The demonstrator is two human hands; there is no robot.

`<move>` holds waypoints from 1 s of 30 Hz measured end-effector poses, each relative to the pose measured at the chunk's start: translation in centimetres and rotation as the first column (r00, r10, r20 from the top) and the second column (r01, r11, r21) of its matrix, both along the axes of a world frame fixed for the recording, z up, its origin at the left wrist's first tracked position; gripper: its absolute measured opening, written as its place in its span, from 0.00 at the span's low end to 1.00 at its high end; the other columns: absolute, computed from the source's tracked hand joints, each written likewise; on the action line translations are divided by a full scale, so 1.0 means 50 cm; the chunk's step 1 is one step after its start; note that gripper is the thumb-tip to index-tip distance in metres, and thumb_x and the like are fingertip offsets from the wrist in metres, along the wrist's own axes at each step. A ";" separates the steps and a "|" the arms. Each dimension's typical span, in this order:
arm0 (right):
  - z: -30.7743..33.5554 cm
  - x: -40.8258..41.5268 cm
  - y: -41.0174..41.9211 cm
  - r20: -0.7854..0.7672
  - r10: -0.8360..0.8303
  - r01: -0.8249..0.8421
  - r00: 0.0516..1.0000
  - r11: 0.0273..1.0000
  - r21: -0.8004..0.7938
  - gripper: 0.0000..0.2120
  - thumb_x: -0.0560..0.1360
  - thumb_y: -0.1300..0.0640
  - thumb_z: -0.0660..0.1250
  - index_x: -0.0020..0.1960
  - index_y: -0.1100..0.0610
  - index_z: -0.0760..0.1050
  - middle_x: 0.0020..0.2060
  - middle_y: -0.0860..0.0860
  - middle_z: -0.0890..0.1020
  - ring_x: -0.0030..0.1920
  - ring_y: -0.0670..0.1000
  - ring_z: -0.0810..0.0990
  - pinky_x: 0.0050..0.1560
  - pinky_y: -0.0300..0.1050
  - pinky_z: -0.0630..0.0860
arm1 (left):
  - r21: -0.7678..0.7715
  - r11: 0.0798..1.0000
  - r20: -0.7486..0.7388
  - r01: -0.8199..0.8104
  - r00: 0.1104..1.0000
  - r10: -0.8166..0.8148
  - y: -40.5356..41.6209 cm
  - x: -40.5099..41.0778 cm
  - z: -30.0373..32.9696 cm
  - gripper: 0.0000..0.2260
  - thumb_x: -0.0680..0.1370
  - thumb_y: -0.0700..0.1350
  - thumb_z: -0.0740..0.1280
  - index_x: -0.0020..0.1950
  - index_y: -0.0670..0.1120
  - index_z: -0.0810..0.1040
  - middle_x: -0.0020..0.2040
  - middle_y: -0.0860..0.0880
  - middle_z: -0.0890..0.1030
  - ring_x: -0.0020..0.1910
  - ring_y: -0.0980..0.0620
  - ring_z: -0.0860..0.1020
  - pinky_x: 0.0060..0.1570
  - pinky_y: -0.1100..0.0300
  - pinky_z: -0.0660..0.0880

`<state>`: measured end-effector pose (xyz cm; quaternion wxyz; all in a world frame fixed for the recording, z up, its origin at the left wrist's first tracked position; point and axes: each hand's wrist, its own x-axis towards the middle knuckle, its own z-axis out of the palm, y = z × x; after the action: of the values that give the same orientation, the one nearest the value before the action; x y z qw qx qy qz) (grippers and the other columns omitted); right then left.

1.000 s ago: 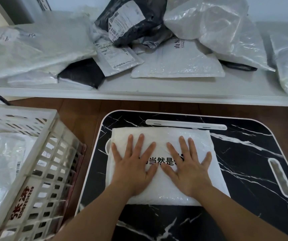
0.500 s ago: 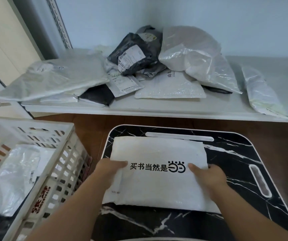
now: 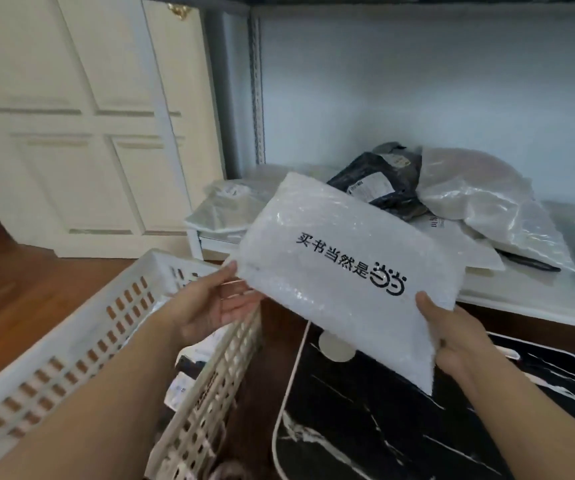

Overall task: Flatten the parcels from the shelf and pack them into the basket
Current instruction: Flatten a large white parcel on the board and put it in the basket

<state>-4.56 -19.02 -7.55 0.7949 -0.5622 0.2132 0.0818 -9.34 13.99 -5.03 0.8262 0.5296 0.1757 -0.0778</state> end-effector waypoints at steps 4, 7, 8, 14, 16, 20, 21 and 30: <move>0.033 0.006 0.153 0.050 0.012 -0.017 0.999 0.995 0.096 0.14 0.75 0.62 0.70 0.60 0.60 0.77 0.52 0.57 0.83 0.47 0.55 0.83 0.40 0.51 0.78 | -0.159 0.975 0.081 -0.155 0.982 0.169 0.061 -0.023 0.017 0.18 0.74 0.52 0.68 0.59 0.43 0.76 0.58 0.43 0.81 0.58 0.42 0.80 0.56 0.47 0.78; 0.044 -0.002 0.276 0.080 0.137 -0.143 0.987 0.986 0.084 0.14 0.76 0.62 0.69 0.61 0.61 0.76 0.52 0.57 0.83 0.48 0.56 0.83 0.43 0.52 0.79 | -0.103 0.969 0.033 -0.225 0.973 0.230 0.066 -0.022 0.010 0.11 0.75 0.43 0.70 0.57 0.45 0.78 0.50 0.47 0.83 0.49 0.47 0.82 0.48 0.50 0.80; 0.043 -0.006 0.314 0.086 0.176 -0.182 0.981 0.981 0.066 0.14 0.76 0.62 0.69 0.61 0.61 0.76 0.51 0.56 0.83 0.48 0.56 0.83 0.43 0.51 0.80 | -0.123 0.956 0.021 -0.268 0.962 0.272 0.071 -0.023 0.003 0.09 0.76 0.40 0.69 0.56 0.45 0.78 0.48 0.48 0.84 0.46 0.48 0.82 0.42 0.52 0.81; 0.010 -0.015 0.465 0.045 0.541 -0.522 0.840 0.827 -0.209 0.11 0.80 0.57 0.63 0.62 0.56 0.74 0.53 0.51 0.82 0.50 0.51 0.82 0.49 0.47 0.80 | -0.225 0.785 -0.231 -0.578 0.814 0.533 0.187 -0.029 -0.118 0.14 0.78 0.35 0.65 0.64 0.39 0.73 0.59 0.42 0.80 0.45 0.45 0.80 0.36 0.50 0.76; -0.009 -0.013 0.498 0.006 0.640 -0.603 0.768 0.727 -0.328 0.08 0.81 0.53 0.62 0.56 0.55 0.75 0.50 0.51 0.83 0.47 0.49 0.83 0.51 0.48 0.80 | -0.200 0.732 -0.330 -0.651 0.748 0.576 0.227 -0.032 -0.175 0.17 0.79 0.37 0.65 0.68 0.39 0.71 0.62 0.41 0.78 0.49 0.43 0.80 0.39 0.47 0.76; -0.063 0.009 0.542 -0.084 0.754 -0.571 0.651 0.414 -0.709 0.16 0.80 0.45 0.59 0.51 0.57 0.75 0.48 0.50 0.81 0.49 0.49 0.81 0.58 0.49 0.75 | -0.130 0.643 -0.509 -0.755 0.607 0.610 0.277 -0.041 -0.280 0.18 0.79 0.40 0.66 0.69 0.42 0.70 0.63 0.40 0.78 0.57 0.37 0.78 0.49 0.40 0.76; -0.076 0.015 0.545 -0.119 0.778 -0.530 0.618 0.300 -0.793 0.16 0.80 0.45 0.58 0.53 0.57 0.74 0.48 0.49 0.80 0.51 0.49 0.79 0.57 0.47 0.74 | -0.135 0.626 -0.531 -0.768 0.589 0.609 0.282 -0.040 -0.301 0.17 0.79 0.39 0.66 0.68 0.41 0.70 0.63 0.40 0.77 0.59 0.37 0.77 0.51 0.40 0.75; -0.227 0.084 0.628 -0.423 0.844 -0.131 0.330 -0.403 -0.906 0.25 0.82 0.42 0.53 0.75 0.52 0.59 0.72 0.49 0.64 0.74 0.51 0.58 0.75 0.48 0.54 | 0.036 0.633 -0.595 -0.774 0.492 0.636 0.350 0.020 -0.526 0.21 0.76 0.27 0.62 0.68 0.39 0.67 0.63 0.36 0.76 0.57 0.33 0.76 0.44 0.36 0.76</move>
<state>-0.37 12.37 -18.91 0.0209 -0.9252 -0.3462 0.1538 -8.32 31.49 -31.33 0.7506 0.2599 0.5994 0.0988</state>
